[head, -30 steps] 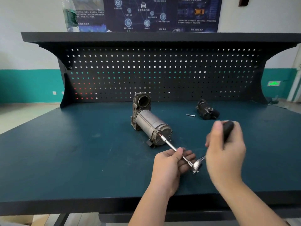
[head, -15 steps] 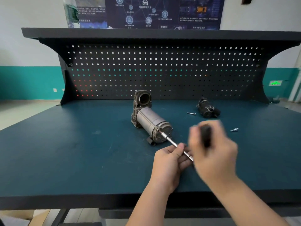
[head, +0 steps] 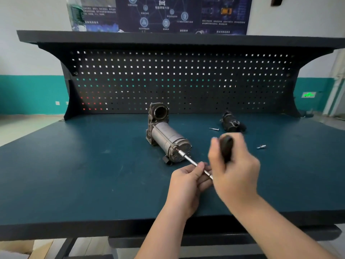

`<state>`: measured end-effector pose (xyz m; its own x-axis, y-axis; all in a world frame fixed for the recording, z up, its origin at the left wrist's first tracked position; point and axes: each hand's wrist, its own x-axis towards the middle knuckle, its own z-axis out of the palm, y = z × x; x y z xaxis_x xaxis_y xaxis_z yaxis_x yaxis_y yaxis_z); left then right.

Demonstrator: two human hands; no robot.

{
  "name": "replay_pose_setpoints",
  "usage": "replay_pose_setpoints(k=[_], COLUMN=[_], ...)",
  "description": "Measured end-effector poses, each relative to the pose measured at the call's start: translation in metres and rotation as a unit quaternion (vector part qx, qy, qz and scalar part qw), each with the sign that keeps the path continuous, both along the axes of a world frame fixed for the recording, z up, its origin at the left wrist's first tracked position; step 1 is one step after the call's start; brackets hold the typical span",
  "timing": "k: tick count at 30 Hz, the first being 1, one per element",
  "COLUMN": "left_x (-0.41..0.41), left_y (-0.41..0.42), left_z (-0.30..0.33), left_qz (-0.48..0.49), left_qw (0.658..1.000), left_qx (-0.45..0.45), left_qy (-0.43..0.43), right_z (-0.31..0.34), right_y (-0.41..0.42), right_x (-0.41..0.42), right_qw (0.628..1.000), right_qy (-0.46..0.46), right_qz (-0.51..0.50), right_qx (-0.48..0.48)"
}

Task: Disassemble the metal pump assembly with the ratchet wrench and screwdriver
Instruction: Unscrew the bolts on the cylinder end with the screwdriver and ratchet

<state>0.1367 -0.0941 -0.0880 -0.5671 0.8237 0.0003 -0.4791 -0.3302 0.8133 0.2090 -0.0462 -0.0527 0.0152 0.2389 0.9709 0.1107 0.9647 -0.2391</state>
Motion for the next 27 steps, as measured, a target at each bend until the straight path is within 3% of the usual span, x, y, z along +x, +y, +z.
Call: replay_pose_setpoints(k=[1, 2, 4, 6, 7, 9, 10, 11, 13, 15, 17, 19, 20, 22, 24, 25, 26, 27], left_x=[0.000, 0.000, 0.000, 0.002, 0.002, 0.002, 0.002, 0.002, 0.002, 0.004, 0.004, 0.003, 0.003, 0.003, 0.002, 0.001, 0.000, 0.001], left_y=[-0.002, -0.005, -0.006, -0.003, -0.002, -0.001, -0.002, -0.003, -0.001, -0.004, -0.007, -0.011, -0.012, -0.009, -0.006, -0.003, -0.002, -0.002], left_z=[0.002, 0.003, 0.002, 0.002, 0.003, 0.002, 0.002, 0.002, 0.000, 0.003, 0.003, 0.004, 0.004, 0.005, 0.005, 0.003, 0.002, 0.000], left_qz=[-0.004, -0.005, 0.007, 0.014, 0.009, 0.008, 0.005, 0.005, 0.010, 0.013, 0.014, 0.008, 0.000, 0.000, 0.003, 0.006, 0.013, 0.017], left_qw=[1.000, 0.999, 0.998, 0.999, 1.000, 0.998, 0.998, 0.998, 0.999, 1.000, 0.997, 0.996, 0.999, 1.000, 0.998, 0.998, 0.998, 0.999], left_qx=[-0.002, -0.014, -0.038, -0.029, -0.018, 0.005, 0.014, 0.013, 0.002, -0.006, -0.028, -0.031, -0.015, -0.011, 0.009, 0.014, 0.013, 0.005], left_qy=[0.023, 0.039, 0.057, 0.017, -0.016, -0.057, -0.061, -0.056, -0.041, -0.007, 0.065, 0.078, 0.041, -0.019, -0.056, -0.059, -0.056, -0.050], right_z=[-0.004, -0.008, -0.013, -0.009, -0.003, 0.009, 0.012, 0.013, 0.010, 0.007, -0.001, -0.010, -0.011, -0.004, 0.003, 0.004, 0.003, -0.001], right_y=[-0.008, -0.011, -0.008, 0.001, 0.009, 0.032, 0.039, 0.041, 0.027, 0.000, -0.019, -0.021, -0.016, 0.003, 0.030, 0.041, 0.044, 0.042], right_x=[0.000, 0.000, 0.000, 0.000, -0.001, 0.000, 0.001, 0.002, 0.002, 0.000, -0.004, -0.004, -0.003, -0.001, 0.000, 0.000, 0.001, 0.002], right_qw=[0.991, 0.979, 0.982, 0.999, 0.986, 0.891, 0.855, 0.855, 0.930, 0.992, 0.993, 0.981, 0.989, 0.989, 0.898, 0.861, 0.854, 0.876], right_qy=[-0.048, -0.080, -0.065, 0.029, 0.082, 0.149, 0.139, 0.116, 0.083, 0.041, -0.047, -0.079, -0.056, 0.054, 0.134, 0.129, 0.108, 0.093], right_qz=[0.014, 0.024, 0.030, 0.032, 0.064, 0.132, 0.125, 0.096, 0.044, 0.022, 0.013, 0.025, 0.039, 0.074, 0.136, 0.131, 0.109, 0.085], right_qx=[0.123, 0.188, 0.176, 0.011, -0.130, -0.409, -0.484, -0.496, -0.356, -0.116, 0.104, 0.175, 0.128, -0.117, -0.396, -0.474, -0.497, -0.466])
